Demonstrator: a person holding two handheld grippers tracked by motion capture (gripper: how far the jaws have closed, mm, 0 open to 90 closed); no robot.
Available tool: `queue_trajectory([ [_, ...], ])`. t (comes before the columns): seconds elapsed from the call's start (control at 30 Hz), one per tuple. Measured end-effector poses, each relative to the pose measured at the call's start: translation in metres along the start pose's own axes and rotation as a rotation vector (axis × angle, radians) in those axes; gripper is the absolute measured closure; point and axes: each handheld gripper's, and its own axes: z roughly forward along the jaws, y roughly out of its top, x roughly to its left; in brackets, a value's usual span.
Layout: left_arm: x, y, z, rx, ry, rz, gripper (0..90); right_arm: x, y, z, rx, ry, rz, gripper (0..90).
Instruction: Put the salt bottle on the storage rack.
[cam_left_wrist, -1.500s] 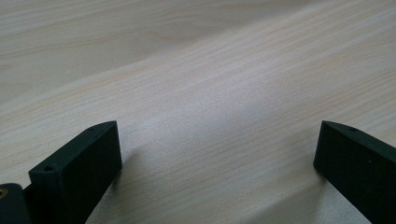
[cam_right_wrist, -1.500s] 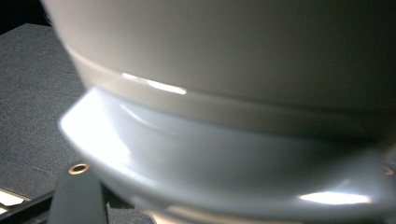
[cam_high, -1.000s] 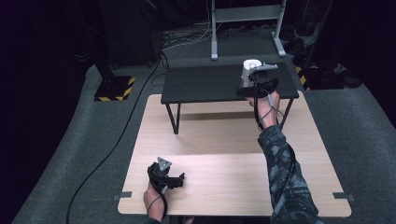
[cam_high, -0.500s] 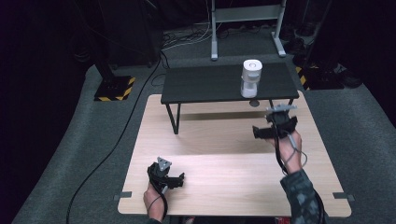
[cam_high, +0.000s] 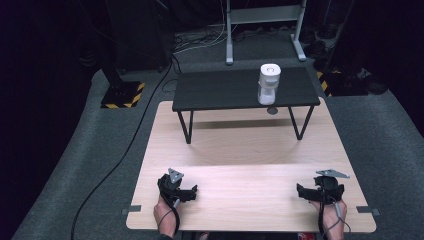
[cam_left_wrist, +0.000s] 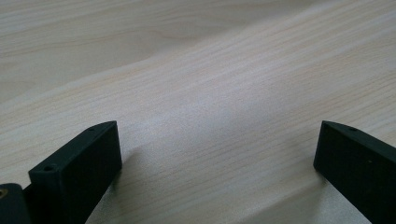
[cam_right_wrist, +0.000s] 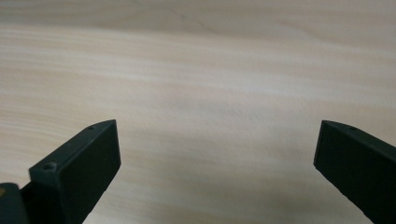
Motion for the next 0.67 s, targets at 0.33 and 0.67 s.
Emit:
queue_trajectory([
  [0.33, 0.000, 0.000, 0.000, -0.001, 0.002, 0.003, 0.3, -0.006, -0.024, 0.002, -0.038, -0.011, 0.023, 0.0],
  [0.67, -0.001, 0.000, 0.000, -0.001, 0.002, 0.004, 0.3, 0.008, -0.032, 0.009, -0.056, -0.048, -0.088, 0.0],
])
